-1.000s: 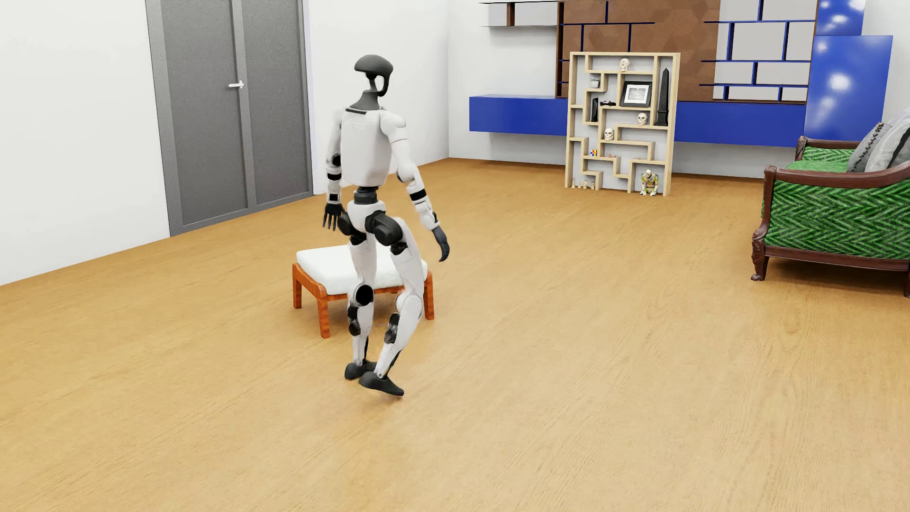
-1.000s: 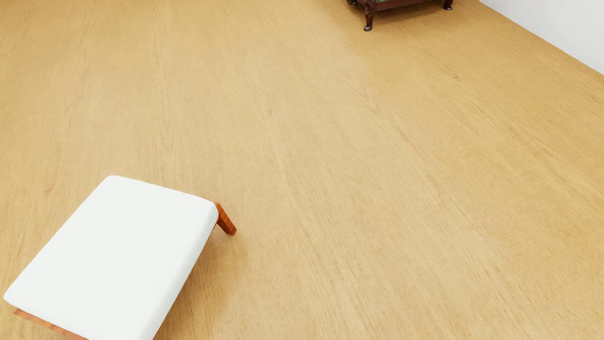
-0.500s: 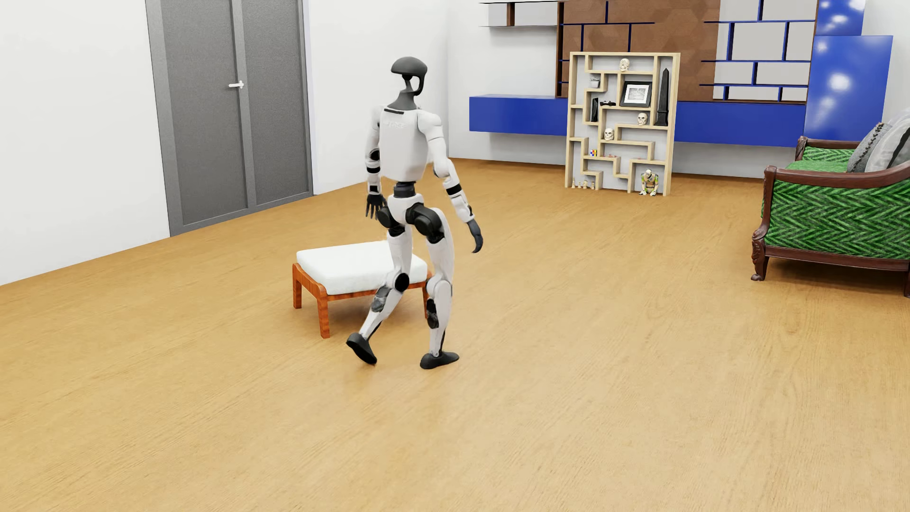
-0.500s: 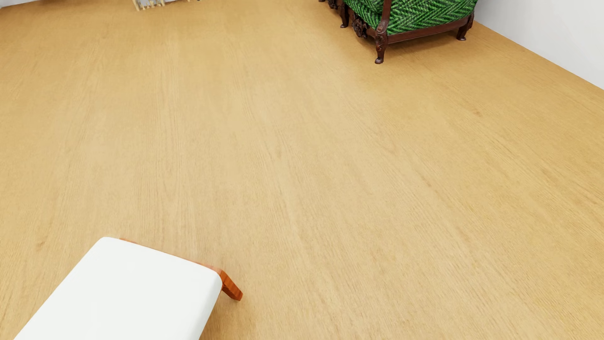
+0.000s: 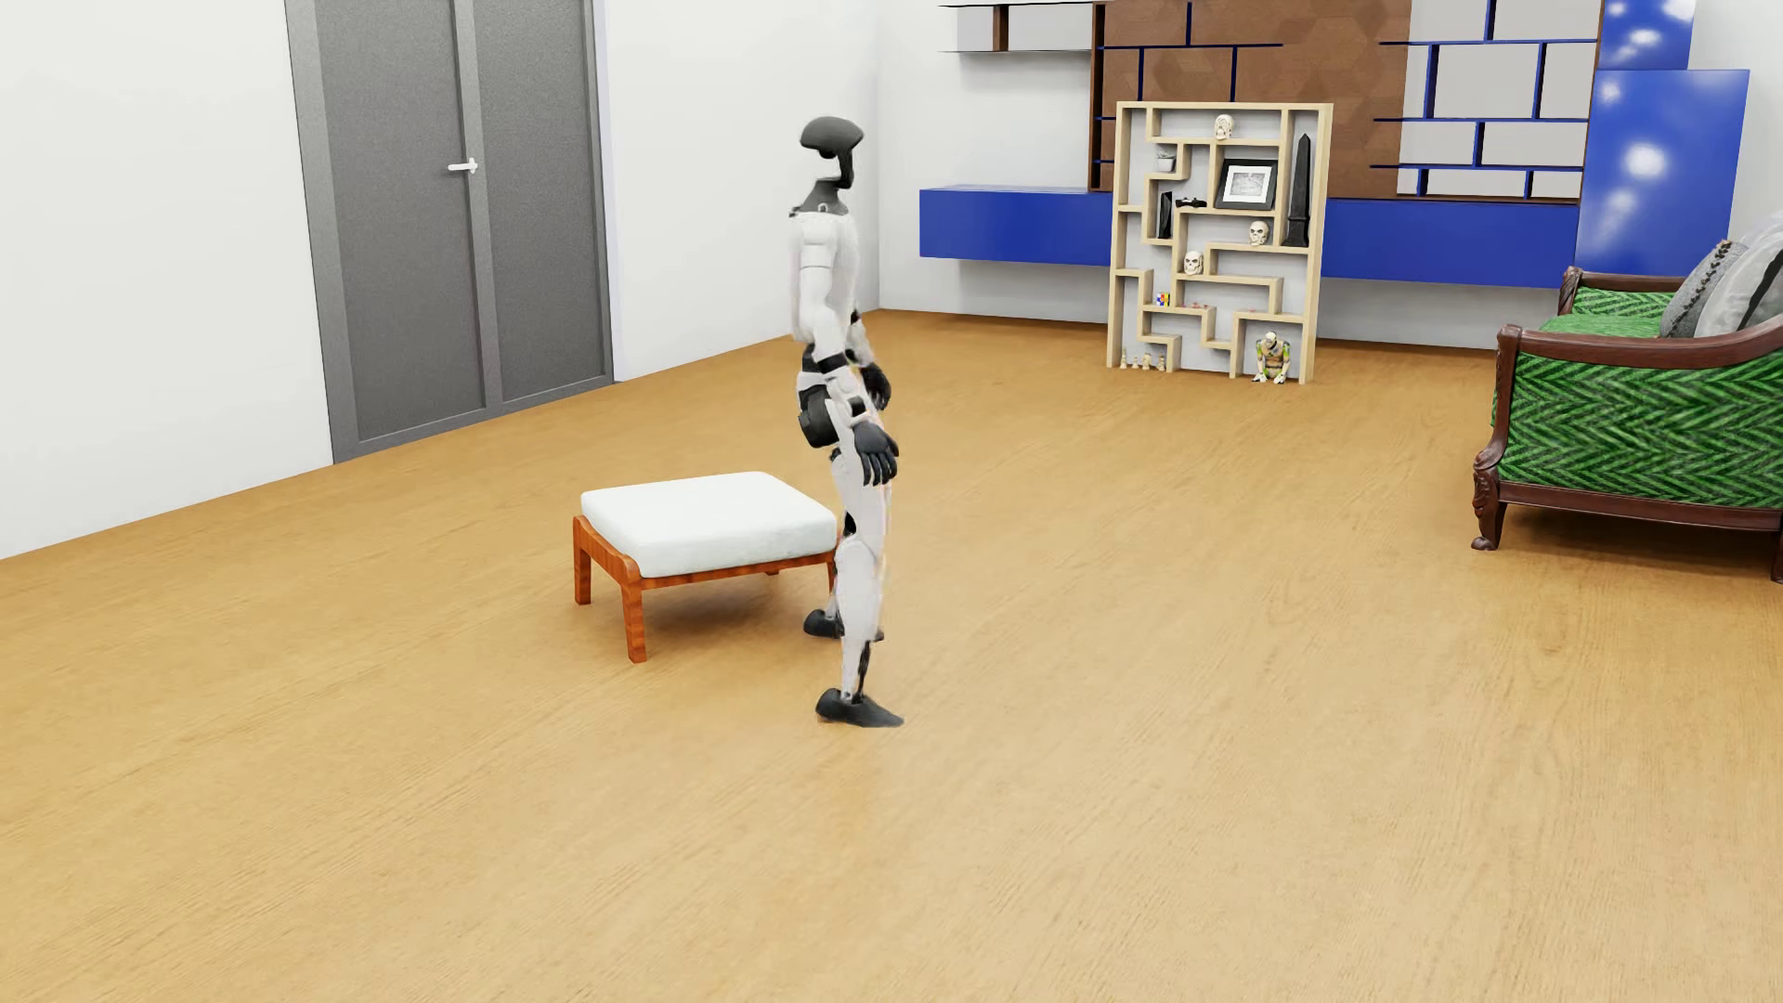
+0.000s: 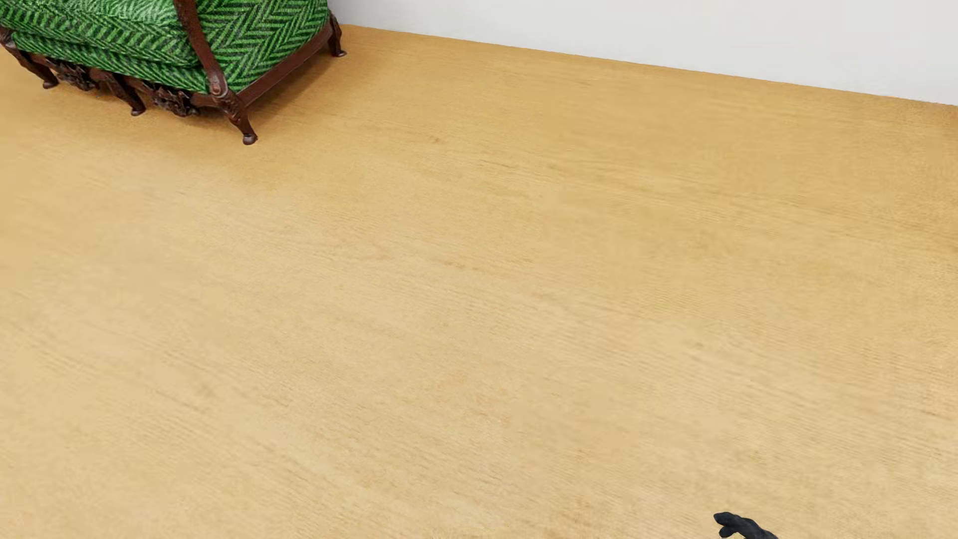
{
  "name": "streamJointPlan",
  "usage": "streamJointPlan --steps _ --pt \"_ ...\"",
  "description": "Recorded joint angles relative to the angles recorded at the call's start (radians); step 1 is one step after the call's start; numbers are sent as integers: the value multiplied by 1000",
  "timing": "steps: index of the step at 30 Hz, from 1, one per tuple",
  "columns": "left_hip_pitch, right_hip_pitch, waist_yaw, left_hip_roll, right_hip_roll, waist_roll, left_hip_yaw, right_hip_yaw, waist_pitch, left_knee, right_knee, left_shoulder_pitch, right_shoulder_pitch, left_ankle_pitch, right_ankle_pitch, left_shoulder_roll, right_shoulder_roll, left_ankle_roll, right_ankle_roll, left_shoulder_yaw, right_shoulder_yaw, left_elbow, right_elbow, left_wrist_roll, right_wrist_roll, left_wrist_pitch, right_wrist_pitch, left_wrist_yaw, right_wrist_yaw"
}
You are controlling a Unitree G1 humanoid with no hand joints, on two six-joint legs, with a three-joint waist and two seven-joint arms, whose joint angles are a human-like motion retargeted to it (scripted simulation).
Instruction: Take a seat on the chair
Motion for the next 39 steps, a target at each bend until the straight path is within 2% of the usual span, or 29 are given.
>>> streamJointPlan --steps 1,2,3,4,5,6,9,11,15,16,18,21,23,26,29,31,33,34,37,39 --pt "6 -36 -5 -26 -5 -3 15 1 5 -9 -38 -18 -18 -33 75 -1 3 31 9 1 7 10 7 -26 20 -3 -3 23 -15" --pt "-4 -64 -6 -52 0 -6 28 -1 14 -1 -53 -39 -28 -30 62 1 6 49 27 -4 25 19 8 -35 26 1 0 30 -25" --pt "-8 -83 -7 -68 19 -3 46 -12 28 3 -43 -45 -36 -34 17 -3 3 66 44 3 42 14 9 -32 16 5 0 51 -20" --pt "-2 -104 -12 -86 53 -2 59 -17 44 -15 15 -48 -60 -32 -59 4 8 90 30 12 61 0 21 -36 12 2 -1 65 -18" --pt "2 -122 -21 -104 85 -8 61 -17 49 -48 100 -43 -68 -6 -175 8 6 105 -18 22 78 -11 17 -46 -16 3 3 69 -9" --pt "27 -103 -27 -110 114 2 78 -39 83 -98 160 -59 -89 28 -247 -3 6 56 -64 2 131 9 27 -25 -9 -68 -25 116 -25" --pt "31 -47 -27 -134 172 2 113 -113 97 -185 276 -82 -112 71 -339 -25 -14 79 -137 8 126 31 14 15 -43 -59 -32 56 17" --pt "1 0 -23 -148 192 -3 117 -120 94 -193 288 -96 -128 76 -349 -39 -21 94 -146 8 135 39 20 17 -41 -57 -30 43 19" --pt "-68 102 -4 -150 218 -6 120 -142 100 -153 111 -124 -162 73 -333 -50 -25 108 -161 -3 139 27 26 26 -45 -58 -23 42 24" --pt "-78 112 -1 -150 220 -16 120 -141 104 -143 85 -125 -169 70 -332 -45 -19 107 -156 -8 145 18 25 20 -42 -65 -23 55 16" --pt "-77 139 1 -149 219 -37 133 -145 117 -133 27 -125 -179 71 -331 -36 -7 103 -177 -12 147 7 25 23 -45 -77 -21 69 13" --pt "-134 123 5 -120 241 -27 124 -138 133 -22 35 -137 -186 58 -299 -30 -12 105 -170 -5 153 -10 2 23 -68 -65 -11 51 31" --pt "-215 75 2 -104 251 -23 86 -130 160 101 111 -161 -209 39 -332 -23 -20 92 -175 -4 150 -37 -13 50 -86 -59 -16 40 28" --pt "-297 -27 8 -124 248 -33 10 -109 196 257 254 -206 -243 7 -376 -19 -27 88 -164 -35 159 -48 -16 65 -70 -43 -5 17 16" --pt "-354 -148 -2 -131 236 -19 7 -93 233 338 388 -261 -306 15 -405 -28 -43 62 -145 -42 190 -63 -32 77 -72 -41 -6 13 15" --pt "-381 -237 -18 -133 241 -13 15 -73 260 342 497 -302 -360 -49 -438 -24 -37 113 -169 -41 203 -80 -37 93 -75 -48 -22 22 0" --pt "-482 -329 -21 -142 241 -8 -5 -53 300 468 619 -364 -411 -79 -476 -24 -38 113 -177 -53 214 -90 -55 121 -75 -52 -31 3 -8" --pt "-549 -399 -15 -134 245 -22 -27 -38 274 530 683 -362 -411 -99 -508 -14 -20 149 -190 -71 162 -115 -52 46 -73 -10 -11 28 16" --pt "-679 -531 -17 -129 241 -28 -45 -25 303 673 824 -431 -476 -148 -549 -5 8 156 -182 -85 175 -134 -45 47 -56 -2 -12 32 1" --pt "-750 -596 -17 -123 238 -27 -55 -19 323 750 890 -473 -514 -166 -556 -2 15 154 -175 -106 185 -141 -48 51 -65 -2 -10 33 8"
